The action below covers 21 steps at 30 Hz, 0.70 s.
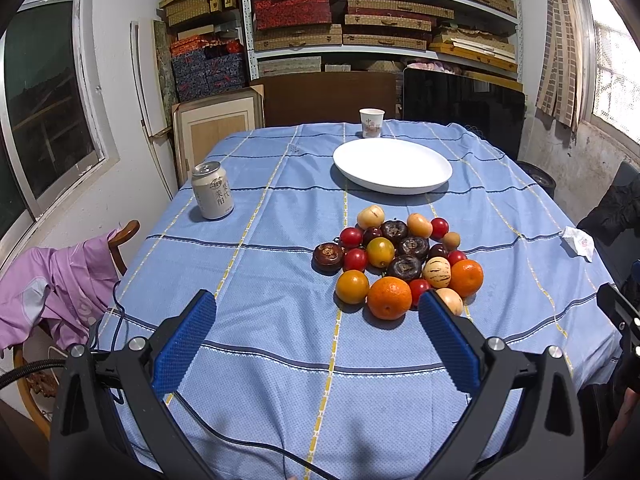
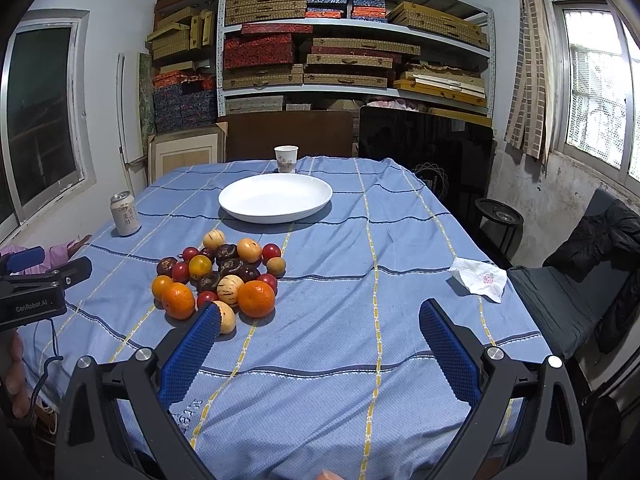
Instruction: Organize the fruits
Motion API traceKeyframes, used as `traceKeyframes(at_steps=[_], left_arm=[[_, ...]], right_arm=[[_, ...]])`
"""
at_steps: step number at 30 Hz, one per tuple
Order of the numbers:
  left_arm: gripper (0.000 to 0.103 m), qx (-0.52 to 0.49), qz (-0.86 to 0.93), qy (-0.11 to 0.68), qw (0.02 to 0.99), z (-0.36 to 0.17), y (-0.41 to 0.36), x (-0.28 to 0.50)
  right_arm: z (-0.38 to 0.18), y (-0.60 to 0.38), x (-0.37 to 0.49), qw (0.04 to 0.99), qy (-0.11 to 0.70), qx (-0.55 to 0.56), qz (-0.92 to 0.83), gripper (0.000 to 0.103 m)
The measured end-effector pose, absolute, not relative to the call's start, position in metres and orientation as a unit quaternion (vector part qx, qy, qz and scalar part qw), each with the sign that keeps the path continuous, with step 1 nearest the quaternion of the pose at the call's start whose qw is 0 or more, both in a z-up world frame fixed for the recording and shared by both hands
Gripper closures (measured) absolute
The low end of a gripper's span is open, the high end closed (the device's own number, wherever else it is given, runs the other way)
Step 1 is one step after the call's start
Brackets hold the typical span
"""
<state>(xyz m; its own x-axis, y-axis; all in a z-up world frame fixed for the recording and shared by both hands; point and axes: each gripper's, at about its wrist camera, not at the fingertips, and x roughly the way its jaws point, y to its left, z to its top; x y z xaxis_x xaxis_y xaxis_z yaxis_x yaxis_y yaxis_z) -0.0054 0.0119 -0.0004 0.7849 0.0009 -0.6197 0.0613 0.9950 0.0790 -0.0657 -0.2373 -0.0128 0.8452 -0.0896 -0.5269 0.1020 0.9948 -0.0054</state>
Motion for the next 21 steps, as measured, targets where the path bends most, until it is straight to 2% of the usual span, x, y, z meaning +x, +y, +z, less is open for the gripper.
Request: traceKeyframes(at_steps=[21], left_arm=[[0.004,0.048,-0.016,0.328,0.943,-0.0015,0.0115,-0.0058]], right_arm=[[-0.0132,-0.2337,-0.0704,0.96,0.277,0.005,-0.043,0.003]])
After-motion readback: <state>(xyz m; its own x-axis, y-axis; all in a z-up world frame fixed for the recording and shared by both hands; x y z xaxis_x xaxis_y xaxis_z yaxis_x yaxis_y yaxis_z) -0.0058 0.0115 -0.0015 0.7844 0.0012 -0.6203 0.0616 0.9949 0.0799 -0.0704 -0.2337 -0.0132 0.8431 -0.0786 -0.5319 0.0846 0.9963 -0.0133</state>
